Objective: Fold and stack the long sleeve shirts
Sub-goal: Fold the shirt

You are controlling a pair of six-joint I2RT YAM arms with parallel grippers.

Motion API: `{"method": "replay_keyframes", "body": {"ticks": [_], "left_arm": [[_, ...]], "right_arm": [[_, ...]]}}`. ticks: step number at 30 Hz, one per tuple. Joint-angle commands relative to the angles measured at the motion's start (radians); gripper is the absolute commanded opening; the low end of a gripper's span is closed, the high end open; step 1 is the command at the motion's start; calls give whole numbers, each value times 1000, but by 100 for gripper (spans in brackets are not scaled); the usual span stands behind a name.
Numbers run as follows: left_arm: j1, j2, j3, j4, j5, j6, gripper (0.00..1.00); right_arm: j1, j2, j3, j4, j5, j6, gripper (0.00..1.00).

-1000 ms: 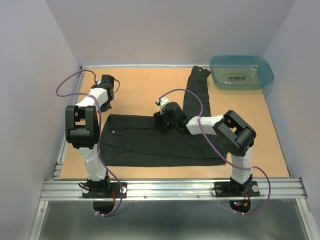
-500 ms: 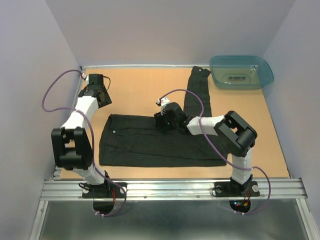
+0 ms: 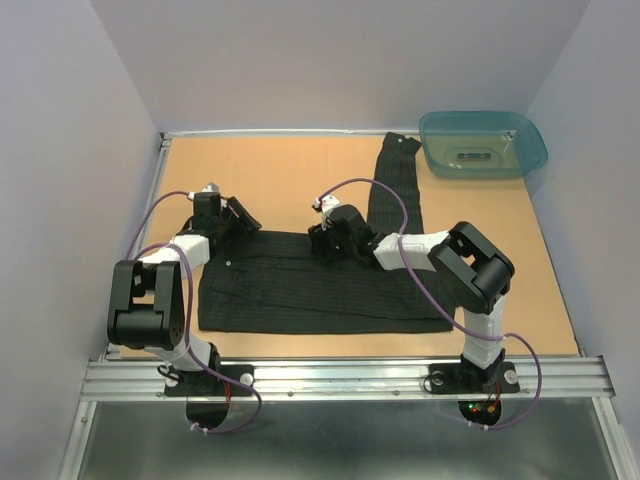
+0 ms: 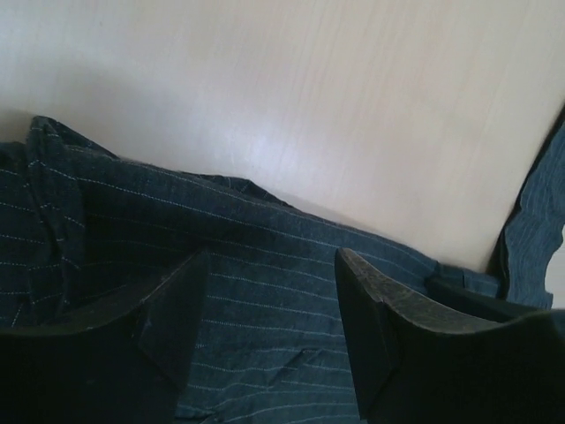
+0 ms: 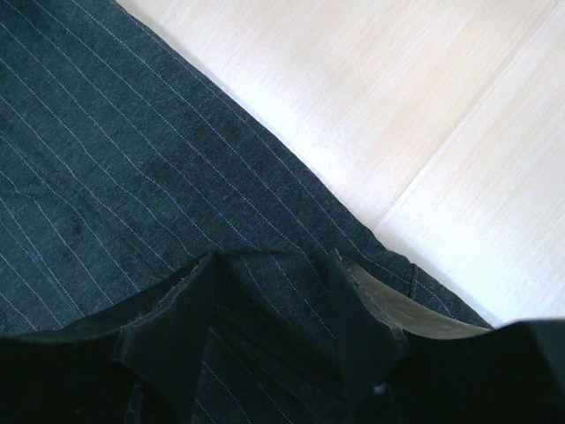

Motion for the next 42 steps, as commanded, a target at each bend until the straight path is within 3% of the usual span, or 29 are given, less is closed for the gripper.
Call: {"method": "replay_keyframes", "body": {"ticks": [1,9,13,18,22,25,28,31,42], "left_arm": [[4,-3,-3,159,-97,-76,68],[132,1,-17,120,-349,-107,67],[211,12,9,27,-357,-104,67],[217,-57,21,-19,-357,-84,68],[179,-207,1,-3,-282,-67,73],[66,-287,-23,13,-251,-77,76],[-54,-290,-67,89,-244,-140,76],[-99,-211,-89,125,-201,-177,76],[-44,-66,-98,119,-351,-196,72]], "right_arm": [[3,3,-43,-114,24,12,59],[3,-9,-60,-113,43,15,59],[3,-19,-57,-114,40,16,59],[3,-48,-46,-114,26,15,59],[3,-65,-35,-114,28,13,59],[3,-60,-34,-114,28,16,59],[3,-45,-31,-116,28,21,60],[3,-40,-31,-116,29,25,60],[4,-77,-63,-117,84,39,60]]}}
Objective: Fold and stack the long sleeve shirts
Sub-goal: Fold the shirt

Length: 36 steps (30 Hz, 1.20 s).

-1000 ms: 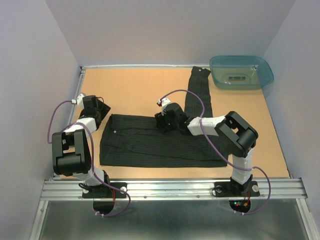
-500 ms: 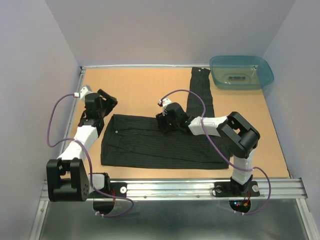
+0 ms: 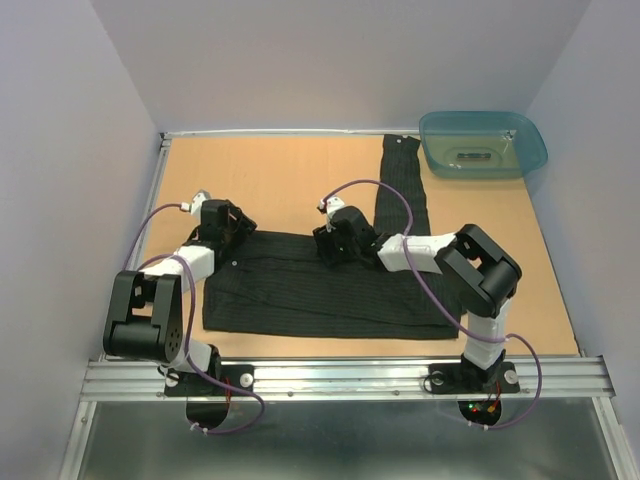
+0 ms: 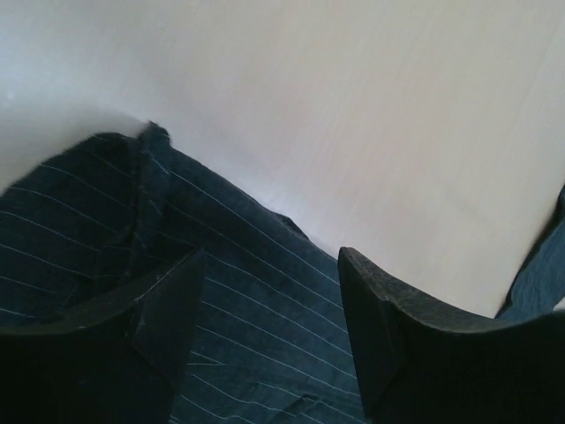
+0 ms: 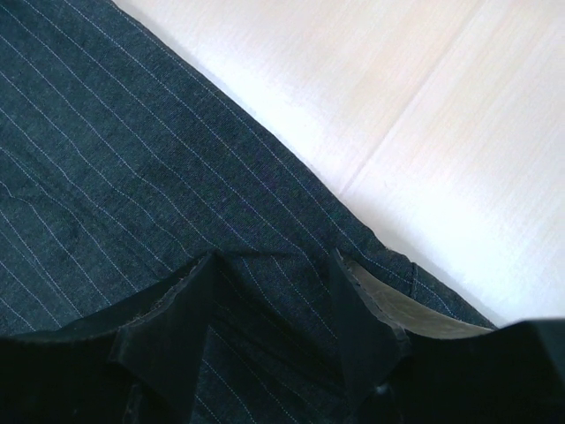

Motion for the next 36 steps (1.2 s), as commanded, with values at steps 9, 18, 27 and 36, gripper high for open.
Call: {"method": "replay_keyframes", "body": {"ticks": [9,18,27,36], "left_arm": [[121,-136,-39,-73,-37,36,75],[72,-270,103,-189,64,251,90],[72,-187,132,-225,128,291,98],[72,-215,159,-278,89,374,99]], "right_arm": [[-8,-253,-54,-167,178,67,66],[-348,-445,-60,-359,173,228,76],[-554,-198,156,-391,201,177,75],[-605,66,340,-389,208,163,71]]}}
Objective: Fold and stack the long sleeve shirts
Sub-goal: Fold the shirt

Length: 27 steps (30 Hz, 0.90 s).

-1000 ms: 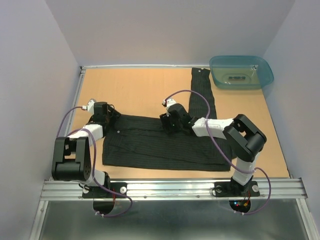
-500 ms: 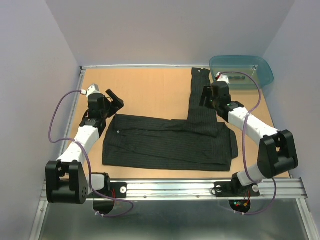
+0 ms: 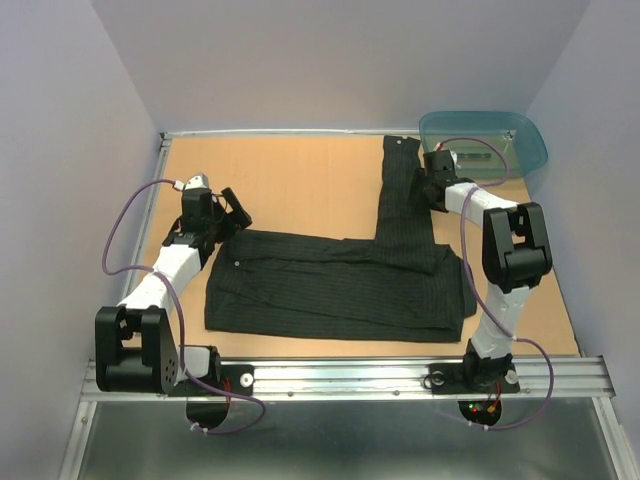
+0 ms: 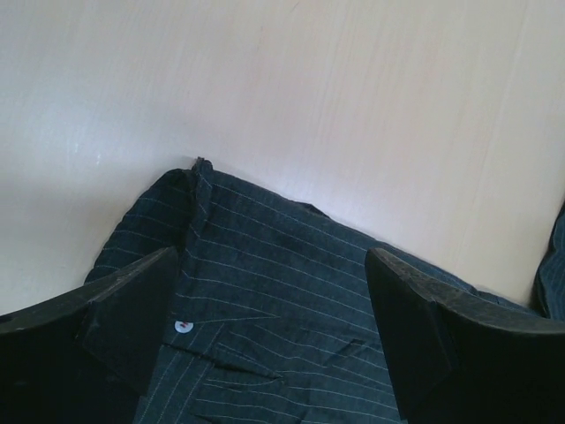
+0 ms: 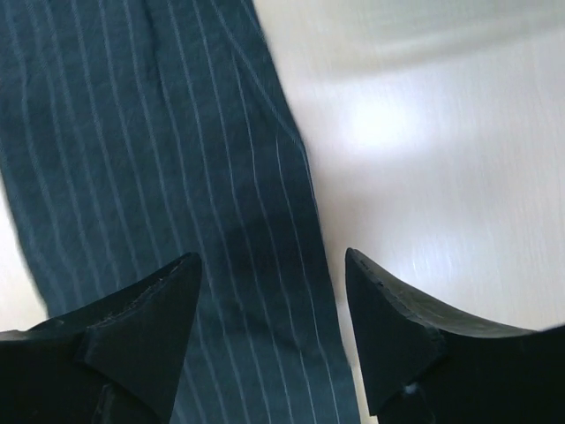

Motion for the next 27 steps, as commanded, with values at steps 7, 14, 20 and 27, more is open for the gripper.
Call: {"method": "replay_keyframes", "body": {"ticks": [7,14,20,27], "left_arm": [[-1,-71,23,-24,23,60,98],[-1,-123,-13,-40,3,79,98],[-1,-160,-34,-35,-20,82,98],[-1,-184,-83,-3,-49,87,98]], "right_arm": [[-9,169,187,7,30,-59,67],[1,182,165,14,-162,-156,20],[78,56,116,14,-184,-225,1],[156,-396,-116,-14,-343,-162,1]]}}
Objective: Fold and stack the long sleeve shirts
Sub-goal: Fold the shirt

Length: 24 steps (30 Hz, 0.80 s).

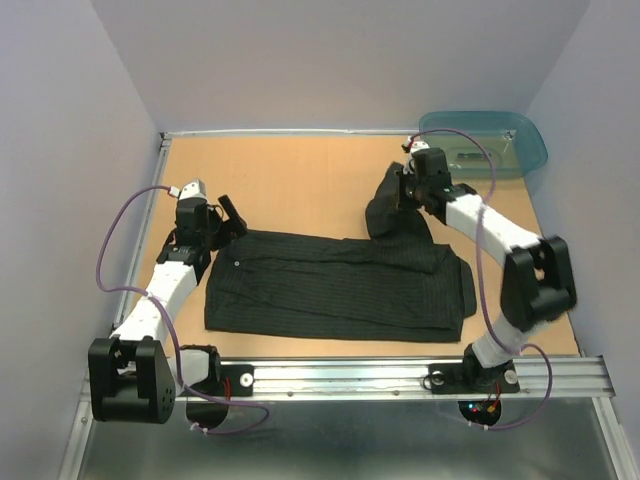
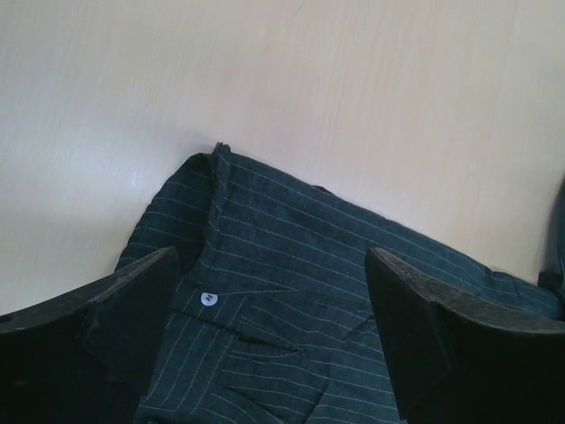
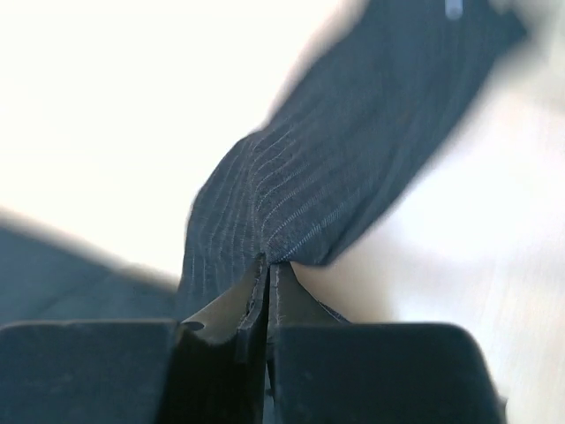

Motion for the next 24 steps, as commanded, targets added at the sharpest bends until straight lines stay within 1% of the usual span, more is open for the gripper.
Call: {"method": "replay_keyframes", "body": {"ticks": [1,4,5,6,7,10,11,15,16,18,19,20,21,23,24], "left_arm": [[-1,-34,-27,37,-25,20,98],[-1,-32,-30,38,-54,23,98],[-1,-34,-31,40,-54,25,98],[-1,-34,-31,40,-52,23,98],[-1,-34,-31,40,-51,23,98],[-1,-35,-30,41,-48,22,98],[-1,-35,-31,40,-46,22,98],[-1,-34,-33,44,-45,22,98],[-1,-29,-31,46,-41,25,98],[-1,-25,-30,46,-40,22,98],[-1,-25,-28,46,-41,20,98],[-1,-21,-28,46,-43,22,98],[-1,-20,-24,46,-46,20,98],[-1,-9,-19,46,-46,22,98],[-1,-8,-10,43,-48,22,98]], "right_arm": [[48,-323,-126,-22,-181,25,1],[80,-452,-226,-59,-289,81,1],[89,-523,-296,-84,-367,124,1],[91,-565,-341,-98,-399,149,1],[96,-631,-420,-121,-462,202,2],[100,-736,-540,-166,-557,288,3],[99,-806,-601,-184,-577,336,4],[102,-912,-674,-305,-689,434,5],[102,-947,-692,-369,-723,450,6],[102,-996,-671,-460,-711,457,7],[102,-1013,-654,-509,-685,450,7],[100,-1030,-630,-608,-612,445,6],[100,-1056,-590,-652,-575,442,6],[100,-1081,-567,-745,-521,445,6],[100,-1089,-565,-767,-524,453,7]]}}
